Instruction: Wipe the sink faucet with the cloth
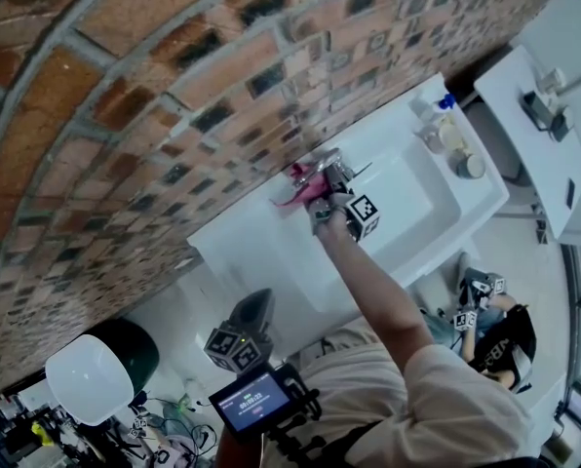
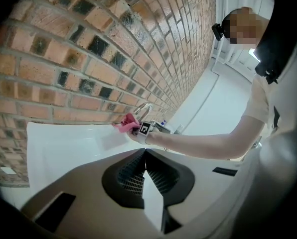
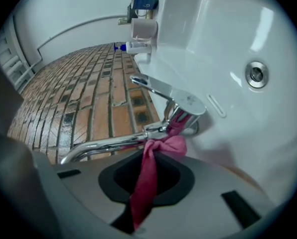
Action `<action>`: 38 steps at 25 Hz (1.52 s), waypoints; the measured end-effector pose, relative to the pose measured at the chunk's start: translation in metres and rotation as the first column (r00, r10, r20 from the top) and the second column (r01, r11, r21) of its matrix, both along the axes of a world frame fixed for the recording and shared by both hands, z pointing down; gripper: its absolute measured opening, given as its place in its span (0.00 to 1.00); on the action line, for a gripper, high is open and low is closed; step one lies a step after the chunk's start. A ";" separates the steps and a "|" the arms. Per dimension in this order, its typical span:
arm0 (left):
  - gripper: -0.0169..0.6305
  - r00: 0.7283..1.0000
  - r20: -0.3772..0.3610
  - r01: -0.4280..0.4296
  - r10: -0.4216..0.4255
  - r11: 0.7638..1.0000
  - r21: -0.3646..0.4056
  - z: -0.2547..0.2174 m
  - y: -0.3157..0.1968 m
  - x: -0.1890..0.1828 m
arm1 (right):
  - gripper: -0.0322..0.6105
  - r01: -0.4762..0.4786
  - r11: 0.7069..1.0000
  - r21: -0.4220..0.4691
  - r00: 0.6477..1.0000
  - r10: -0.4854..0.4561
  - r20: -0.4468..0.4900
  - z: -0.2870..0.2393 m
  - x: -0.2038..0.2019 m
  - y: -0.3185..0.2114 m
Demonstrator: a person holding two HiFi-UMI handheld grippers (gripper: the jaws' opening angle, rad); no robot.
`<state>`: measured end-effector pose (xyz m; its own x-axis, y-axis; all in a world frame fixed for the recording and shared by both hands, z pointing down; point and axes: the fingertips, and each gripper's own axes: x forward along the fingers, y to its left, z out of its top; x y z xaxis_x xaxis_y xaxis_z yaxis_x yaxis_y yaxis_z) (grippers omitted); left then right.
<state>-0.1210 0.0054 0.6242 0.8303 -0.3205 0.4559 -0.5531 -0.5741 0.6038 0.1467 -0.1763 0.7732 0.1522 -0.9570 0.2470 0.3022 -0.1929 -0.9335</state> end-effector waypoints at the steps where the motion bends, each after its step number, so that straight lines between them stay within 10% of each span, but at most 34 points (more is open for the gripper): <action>1: 0.01 1.000 0.000 0.004 -0.004 1.000 0.000 -0.001 0.000 -0.001 | 0.11 0.005 1.000 0.019 1.000 -0.005 -0.013 -0.006 0.001 -0.001; 10: 0.01 0.999 0.007 0.038 -0.038 0.999 0.013 -0.004 0.008 -0.014 | 0.11 0.131 0.989 0.071 0.967 -0.111 -0.228 -0.051 0.017 0.003; 17: 0.01 0.999 0.015 0.038 -0.038 0.999 0.027 -0.010 0.014 -0.016 | 0.11 0.269 0.961 0.060 0.860 -0.212 -0.464 -0.091 0.016 0.004; 28: 0.01 0.999 0.014 0.030 -0.030 0.999 0.026 -0.008 0.025 -0.011 | 0.11 0.434 0.900 -0.042 0.528 -0.292 -0.797 -0.136 0.000 0.007; 38: 0.01 0.999 0.014 0.033 -0.033 0.999 0.017 -0.006 0.029 -0.006 | 0.11 0.534 0.815 -0.222 0.073 -0.307 -0.949 -0.159 -0.041 0.013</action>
